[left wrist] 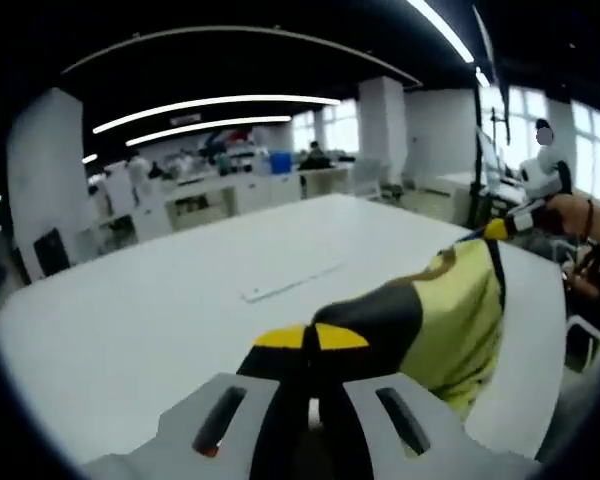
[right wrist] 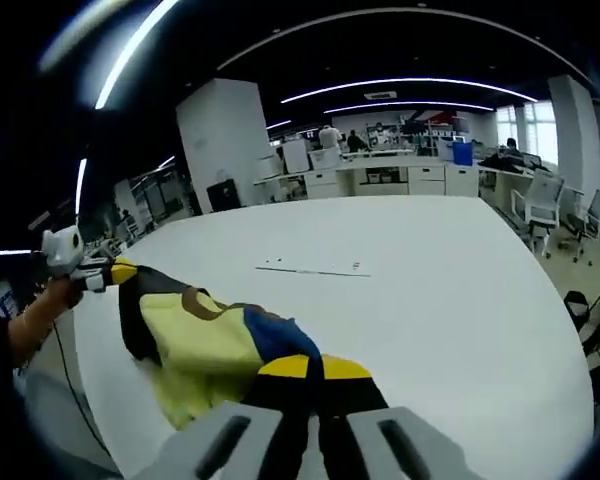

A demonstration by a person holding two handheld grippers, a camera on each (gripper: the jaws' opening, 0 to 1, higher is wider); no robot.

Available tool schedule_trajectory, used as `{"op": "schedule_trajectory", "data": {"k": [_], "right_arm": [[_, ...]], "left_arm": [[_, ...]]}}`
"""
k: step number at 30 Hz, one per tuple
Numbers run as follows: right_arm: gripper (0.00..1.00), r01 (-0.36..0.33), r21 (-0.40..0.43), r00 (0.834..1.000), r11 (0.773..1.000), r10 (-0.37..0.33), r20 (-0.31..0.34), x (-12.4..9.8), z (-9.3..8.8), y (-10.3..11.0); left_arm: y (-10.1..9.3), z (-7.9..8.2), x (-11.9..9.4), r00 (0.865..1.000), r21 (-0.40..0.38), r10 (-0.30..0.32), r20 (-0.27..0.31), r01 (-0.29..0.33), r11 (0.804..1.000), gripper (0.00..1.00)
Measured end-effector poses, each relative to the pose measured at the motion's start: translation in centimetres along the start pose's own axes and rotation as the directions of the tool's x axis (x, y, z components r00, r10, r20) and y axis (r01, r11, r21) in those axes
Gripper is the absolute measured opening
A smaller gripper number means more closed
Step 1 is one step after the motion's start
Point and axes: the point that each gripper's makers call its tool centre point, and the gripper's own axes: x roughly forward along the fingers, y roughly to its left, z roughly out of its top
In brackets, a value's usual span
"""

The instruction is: Fold the garment on the visible template until the final outline fits inside the template.

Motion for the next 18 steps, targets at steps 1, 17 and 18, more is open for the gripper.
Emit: {"op": "schedule_trajectory", "data": {"k": [1, 17, 18], "right_arm": [[0.00, 0.006, 0.004, 1.000, 1.000, -0.006, 0.010, 0.4, 0.6, -0.1], [0.00, 0.114, 0.053, 0.992, 0.992, -0.117, 0.042, 8.4, 4.6, -4.3], [0.00, 0.118, 0.067, 0.992, 0.991, -0.121, 0.034, 9.3, 4.4, -4.8]], "left_arm": [[0.3, 0.2, 0.5, 1.000, -0.007, 0.011, 0.001, -0.011, 1.000, 0.00], [4.9, -0.5, 9.0, 0.990, -0.126, 0.142, 0.008, -0.140, 0.982, 0.00], [5.1, -0.8, 9.6, 0.990, -0.120, 0.140, 0.002, -0.139, 0.983, 0.00]]}}
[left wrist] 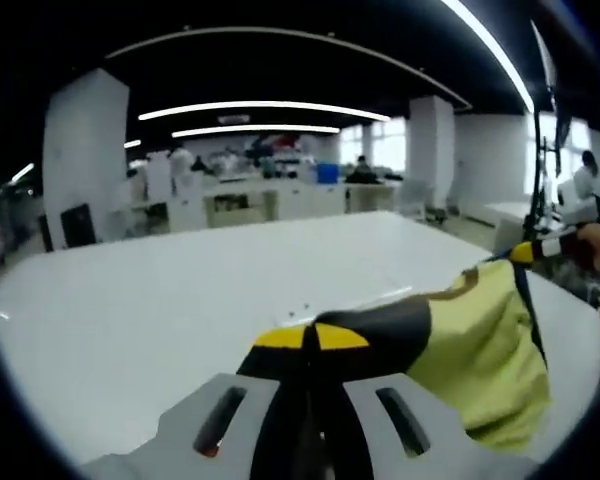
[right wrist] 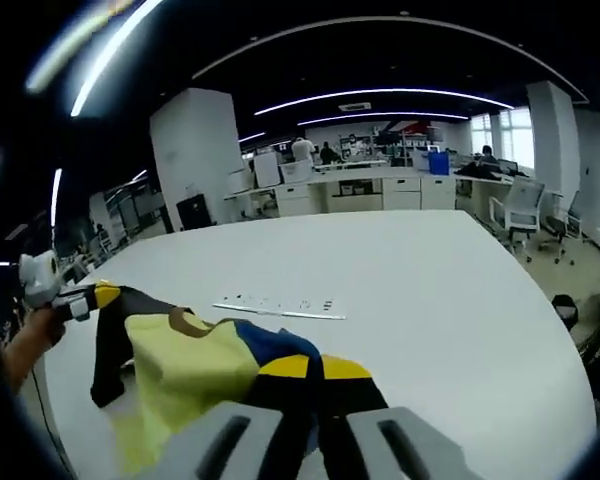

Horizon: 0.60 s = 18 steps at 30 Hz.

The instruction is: Fold the garment on the visible template until the final outline fits inside the template.

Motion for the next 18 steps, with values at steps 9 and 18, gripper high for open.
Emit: {"op": "schedule_trajectory", "data": {"k": [9, 18], "right_arm": [[0.00, 0.035, 0.142, 0.993, 0.989, -0.019, -0.113, 6.5, -3.9, -3.0], [0.00, 0.054, 0.116, 0.979, 0.992, -0.030, -0.200, 9.4, -7.1, -3.7]], "left_arm": [[1.4, -4.4, 5.0, 0.993, -0.030, 0.007, -0.118, -0.011, 0.999, 0.00], [2.3, -9.3, 8.3, 0.961, -0.029, 0.021, -0.275, -0.030, 0.999, 0.00]]}}
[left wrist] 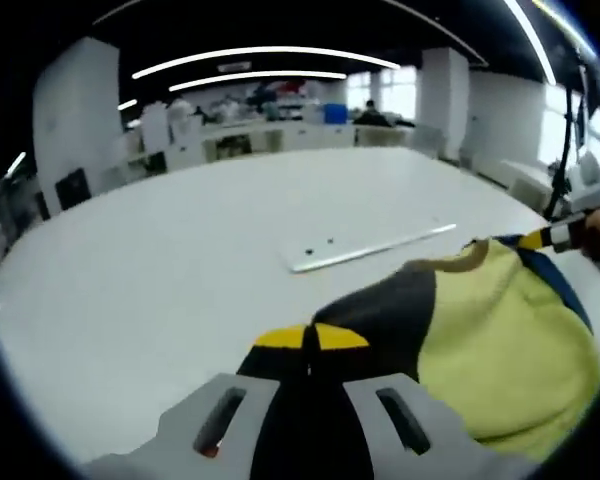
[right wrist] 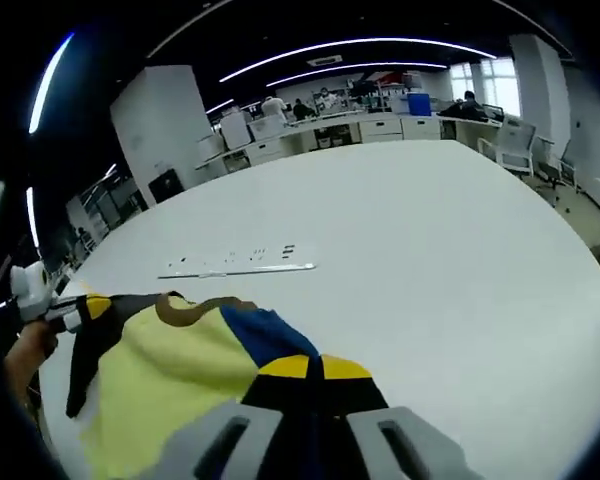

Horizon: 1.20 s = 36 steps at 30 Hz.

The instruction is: Fold the garment on the visible template until the final outline fits inside the template.

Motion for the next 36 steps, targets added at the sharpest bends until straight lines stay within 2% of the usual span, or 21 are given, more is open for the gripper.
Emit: {"op": "schedule_trajectory", "data": {"k": [1, 7, 13, 16, 18, 20, 26, 30, 32, 36], "right_arm": [[0.00, 0.005, 0.000, 1.000, 1.000, -0.005, -0.009, 0.4, -0.2, -0.1], [0.00, 0.019, -0.022, 1.000, 1.000, -0.020, -0.022, 1.7, -0.5, -0.5], [0.00, 0.034, -0.027, 0.999, 0.999, -0.035, -0.026, 1.9, -0.4, -0.4], [0.00, 0.038, -0.035, 0.999, 0.999, -0.039, -0.025, 1.9, -0.3, -0.4], [0.08, 0.049, -0.052, 0.999, 0.997, -0.050, -0.011, 1.6, 0.0, -0.3], [0.23, 0.067, -0.103, 0.998, 0.992, -0.067, 0.008, 1.2, 0.5, -0.3], [0.51, 0.058, -0.122, 0.998, 0.991, -0.056, 0.021, -0.1, 1.2, 0.6], [0.59, 0.025, -0.152, 0.999, 0.988, -0.021, 0.025, -1.6, 1.7, 1.6], [0.64, -0.014, -0.174, 1.000, 0.985, 0.016, 0.013, -2.2, 1.5, 2.4], [0.71, -0.068, -0.209, 0.997, 0.976, 0.072, 0.012, -3.9, 1.5, 3.9]], "left_arm": [[0.1, -0.5, 0.4, 1.000, 0.004, 0.003, -0.024, -0.003, 1.000, 0.00], [0.4, -1.6, 1.8, 0.997, 0.034, 0.022, -0.070, -0.019, 0.999, 0.00], [0.6, -1.6, 1.6, 0.997, -0.004, 0.025, -0.066, -0.026, 1.000, 0.00], [1.1, -1.5, 1.3, 0.996, 0.012, 0.050, -0.067, -0.049, 0.999, 0.02], [1.6, -1.2, 0.7, 0.995, 0.026, 0.072, -0.068, -0.071, 0.997, 0.12], [1.7, -0.9, 0.1, 0.995, 0.013, 0.075, -0.059, -0.074, 0.997, 0.18], [1.2, 0.6, -1.8, 0.999, 0.026, 0.042, -0.010, -0.042, 0.999, 0.33], [0.3, 2.0, -2.9, 0.998, 0.030, 0.000, 0.055, -0.002, 1.000, 0.44], [-0.4, 3.1, -3.5, 0.993, 0.073, -0.037, 0.113, 0.029, 0.997, 0.51], [-1.1, 3.7, -5.0, 0.988, 0.101, -0.070, 0.141, 0.056, 0.993, 0.60]]}}
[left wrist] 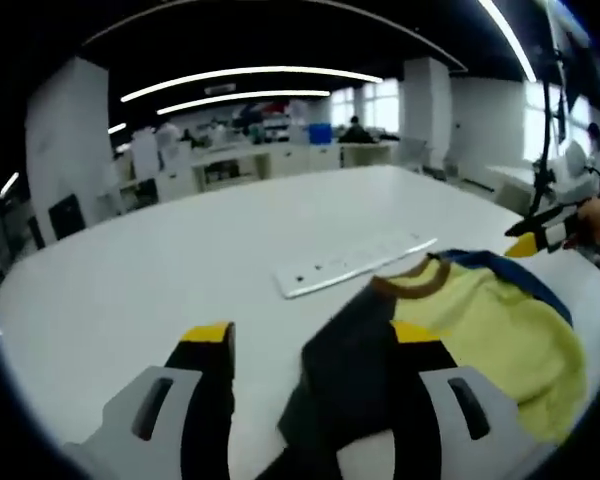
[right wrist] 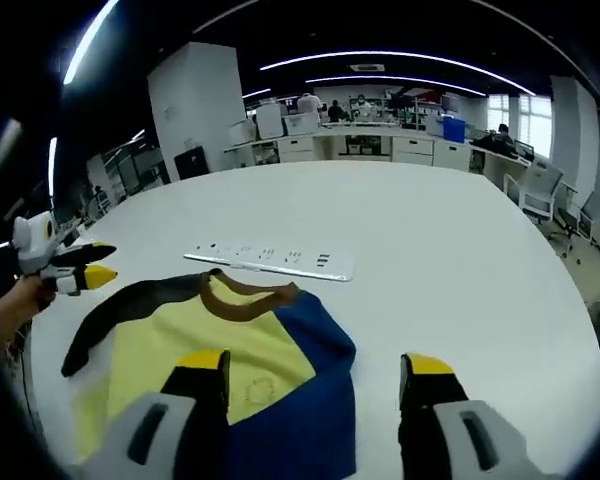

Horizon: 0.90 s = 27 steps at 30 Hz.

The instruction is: Fold the garment on the visible template until the final outline fits inside the template.

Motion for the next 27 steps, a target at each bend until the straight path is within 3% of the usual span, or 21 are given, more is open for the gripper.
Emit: {"op": "schedule_trajectory", "data": {"k": [8, 15, 19, 27], "right_arm": [[0.79, -0.090, -0.022, 0.996, 0.996, 0.090, 0.009, -3.3, -0.7, 3.8], [0.78, -0.136, -0.043, 0.991, 0.990, 0.136, 0.001, -6.0, -2.4, 6.0], [0.78, -0.150, -0.056, 0.989, 0.987, 0.150, -0.007, -7.0, -3.2, 6.9], [0.77, -0.190, -0.078, 0.982, 0.979, 0.189, -0.018, -8.8, -5.2, 8.8]], "left_arm": [[-1.5, -0.1, -3.0, 0.998, 0.041, -0.055, 0.025, 0.054, 0.998, 0.73], [-2.6, -0.7, -5.8, 0.995, 0.025, -0.092, 0.044, 0.091, 0.996, 0.83], [-3.1, -0.7, -7.3, 0.990, -0.039, -0.113, 0.079, 0.117, 0.992, 0.91], [-4.4, -2.1, -10.5, 0.988, -0.016, -0.138, 0.067, 0.139, 0.990, 0.93]]}}
